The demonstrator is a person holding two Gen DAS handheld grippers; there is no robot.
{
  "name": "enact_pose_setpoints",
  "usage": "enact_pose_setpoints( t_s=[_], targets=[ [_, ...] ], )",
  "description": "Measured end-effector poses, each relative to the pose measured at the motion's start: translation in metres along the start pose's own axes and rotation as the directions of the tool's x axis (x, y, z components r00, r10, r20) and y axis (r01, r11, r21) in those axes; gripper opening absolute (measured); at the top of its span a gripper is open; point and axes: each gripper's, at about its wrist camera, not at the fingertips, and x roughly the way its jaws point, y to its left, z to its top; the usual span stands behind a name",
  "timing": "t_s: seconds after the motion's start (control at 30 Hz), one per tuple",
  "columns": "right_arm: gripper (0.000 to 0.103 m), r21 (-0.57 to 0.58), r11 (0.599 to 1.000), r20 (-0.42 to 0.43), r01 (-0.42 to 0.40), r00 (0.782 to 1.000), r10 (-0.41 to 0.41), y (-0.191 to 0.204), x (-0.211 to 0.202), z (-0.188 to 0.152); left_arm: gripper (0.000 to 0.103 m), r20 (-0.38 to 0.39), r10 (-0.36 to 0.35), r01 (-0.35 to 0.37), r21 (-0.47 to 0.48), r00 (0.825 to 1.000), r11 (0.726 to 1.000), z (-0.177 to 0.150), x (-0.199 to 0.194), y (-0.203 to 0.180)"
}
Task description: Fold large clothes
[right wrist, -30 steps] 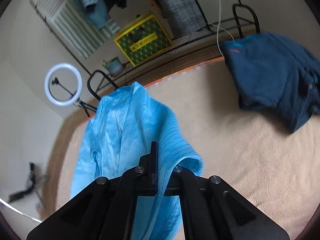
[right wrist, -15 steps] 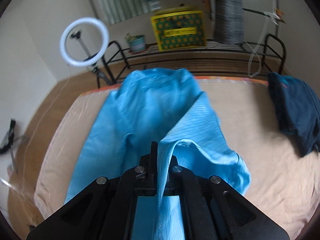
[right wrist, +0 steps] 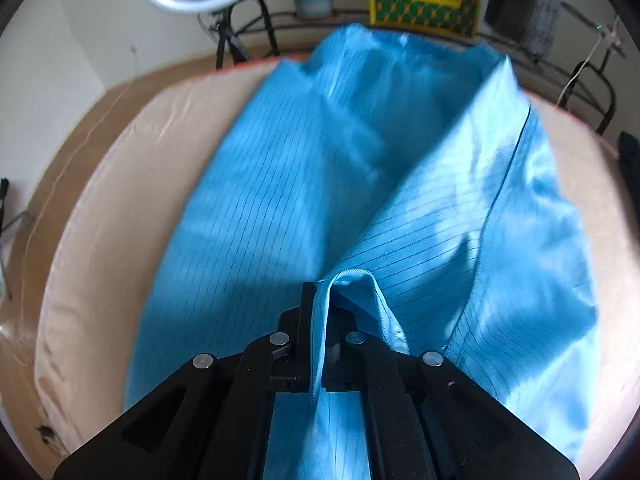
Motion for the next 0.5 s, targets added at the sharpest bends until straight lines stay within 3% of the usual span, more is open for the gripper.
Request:
enact_pose_setpoints(
  t_s=[0.2, 0.33, 0.5],
  targets=[
    [0.009, -0.004, 0.997, 0.005, -0.080, 0.997, 0.080, -0.009, -0.028, 0.006, 0.000, 0.004, -0.002, 0.002, -0.012, 1.000, 1.000, 0.010, -0.004, 0.010],
    [0.037, -0.035, 0.988, 0.063, -0.154, 0.986, 0.156, -0.021, -0.085, -0.002, 0.000, 0.005, -0.003, 0.003, 0.029, 1.000, 1.000, 0.010, -0.010, 0.003],
    [0.037, -0.055, 0.968, 0.144, -0.245, 0.957, 0.251, -0.075, -0.171, -0.039, 0.000, -0.028, -0.003, 0.004, 0.065, 1.000, 0.998, 0.005, -0.008, -0.008]
  ],
)
